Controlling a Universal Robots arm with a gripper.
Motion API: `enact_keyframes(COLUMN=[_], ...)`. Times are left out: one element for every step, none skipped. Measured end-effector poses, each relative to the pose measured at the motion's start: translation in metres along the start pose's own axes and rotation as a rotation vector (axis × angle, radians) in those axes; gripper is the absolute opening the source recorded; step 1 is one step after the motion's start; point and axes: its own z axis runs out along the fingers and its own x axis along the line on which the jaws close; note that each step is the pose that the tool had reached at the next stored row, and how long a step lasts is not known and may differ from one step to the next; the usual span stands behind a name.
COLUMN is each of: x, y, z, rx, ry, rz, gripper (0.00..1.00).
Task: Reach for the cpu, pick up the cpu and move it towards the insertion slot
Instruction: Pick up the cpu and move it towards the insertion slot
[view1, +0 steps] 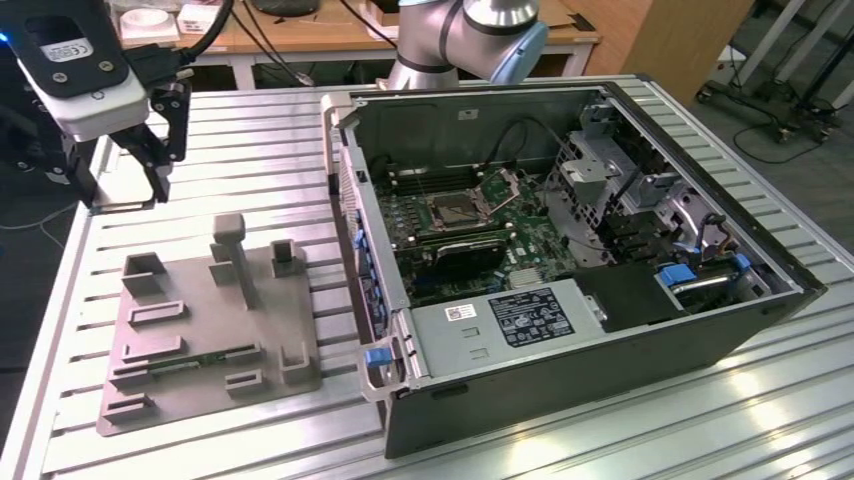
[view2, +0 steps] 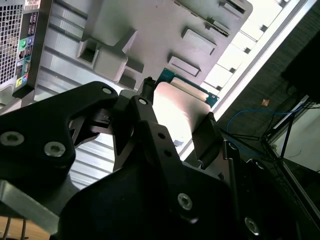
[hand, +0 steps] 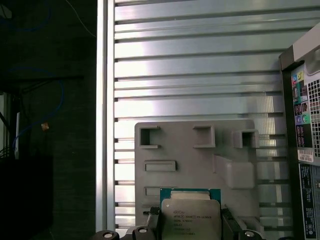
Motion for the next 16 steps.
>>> enact_keyframes(x=[-0.0003, -0.0006, -0.0009, -0.0011, -0.0014, -0.0017, -0.0019, -0.0022, -0.0024, -0.0026, -0.0027, -0.0035, -0.0056, -0.0057, -0.0058, -0.006], y=[0.0, 0.0, 0.0, 0.0, 0.0, 0.0, 0.0, 0.0, 0.0001, 0.0001, 0.0001, 0.0001, 0.0002, 0.0002, 0.0002, 0.0002], z=[0.0, 0.0001, 0.0001, 0.0001, 0.0001, 0.0001, 0.0002, 0.0001, 0.0001, 0.0001, 0.0001, 0.0002, 0.0002, 0.0002, 0.0002, 0.0002], rx=[0.0, 0.0, 0.0, 0.0, 0.0, 0.0, -0.0001, -0.0001, 0.0, 0.0, 0.0, -0.0002, -0.0004, -0.0004, -0.0004, -0.0004], ry=[0.0, -0.0001, -0.0002, -0.0003, -0.0002, -0.0003, -0.0004, -0.0004, -0.0005, -0.0004, -0.0005, -0.0006, -0.0006, -0.0006, -0.0005, -0.0006], rz=[0.0, 0.0, 0.0, 0.0, 0.0, 0.0, 0.0, 0.0, 0.0, 0.0, 0.0, 0.0, 0.0, 0.0, 0.0, 0.0], gripper=[0.55, 0.55, 0.55, 0.55, 0.55, 0.55, 0.55, 0.55, 0.55, 0.55, 0.55, 0.55, 0.55, 0.55, 0.55, 0.55])
